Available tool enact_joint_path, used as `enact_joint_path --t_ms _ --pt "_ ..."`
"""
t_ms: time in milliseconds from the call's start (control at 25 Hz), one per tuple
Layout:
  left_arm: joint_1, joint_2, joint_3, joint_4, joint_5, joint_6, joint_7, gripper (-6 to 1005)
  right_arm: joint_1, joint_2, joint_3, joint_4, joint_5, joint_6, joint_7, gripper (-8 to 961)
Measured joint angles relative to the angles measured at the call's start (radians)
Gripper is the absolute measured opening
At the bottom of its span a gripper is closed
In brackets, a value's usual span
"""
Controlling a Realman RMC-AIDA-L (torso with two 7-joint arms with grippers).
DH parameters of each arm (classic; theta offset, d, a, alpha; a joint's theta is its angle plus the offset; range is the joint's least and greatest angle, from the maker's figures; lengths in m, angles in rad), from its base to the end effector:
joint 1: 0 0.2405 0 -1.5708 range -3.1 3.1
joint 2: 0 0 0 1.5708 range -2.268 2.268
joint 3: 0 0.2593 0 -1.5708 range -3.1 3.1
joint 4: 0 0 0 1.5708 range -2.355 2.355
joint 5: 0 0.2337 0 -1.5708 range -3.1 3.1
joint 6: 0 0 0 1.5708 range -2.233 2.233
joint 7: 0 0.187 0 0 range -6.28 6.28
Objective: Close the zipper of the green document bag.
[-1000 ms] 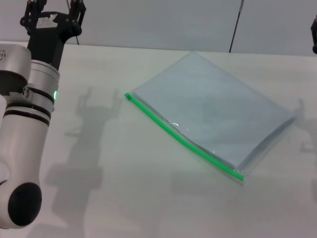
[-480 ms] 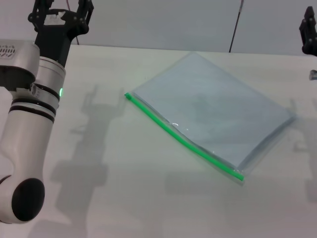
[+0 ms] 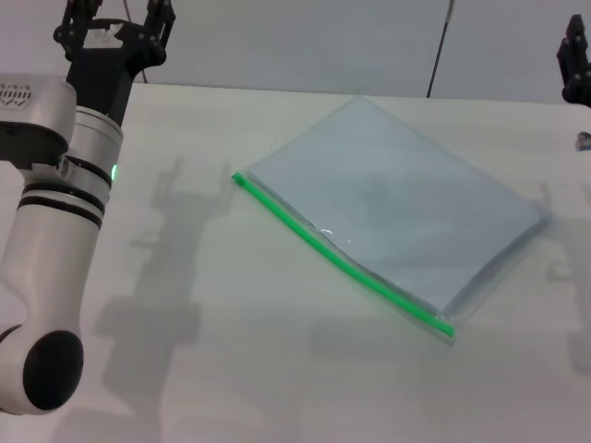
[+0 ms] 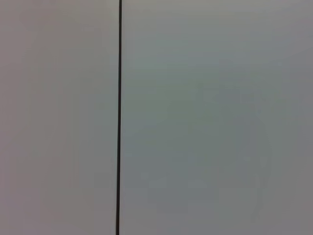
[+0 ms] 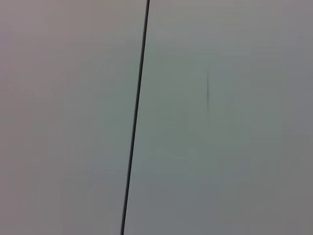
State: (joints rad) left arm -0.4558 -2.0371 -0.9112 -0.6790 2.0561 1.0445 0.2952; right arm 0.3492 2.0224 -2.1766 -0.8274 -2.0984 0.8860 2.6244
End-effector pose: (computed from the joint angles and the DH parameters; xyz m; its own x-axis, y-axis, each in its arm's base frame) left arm -0.2241 0.4402 -0.0132 0.6584 -0.2527 0.7089 0.7177 -0.0727 -0.6925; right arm 0.2343 0.4310 -0.0187 0.7814 0.1643 -0.6021 -0.6029 -0.0504 -0.7962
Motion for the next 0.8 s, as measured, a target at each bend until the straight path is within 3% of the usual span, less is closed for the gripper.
enact_joint_path --t_ms 800 --pt "-0.002 0.000 0.002 0.004 -0.001 -0.001 -0.008 712 0.012 0.001 -0.002 0.022 0.021 0.001 0.002 565"
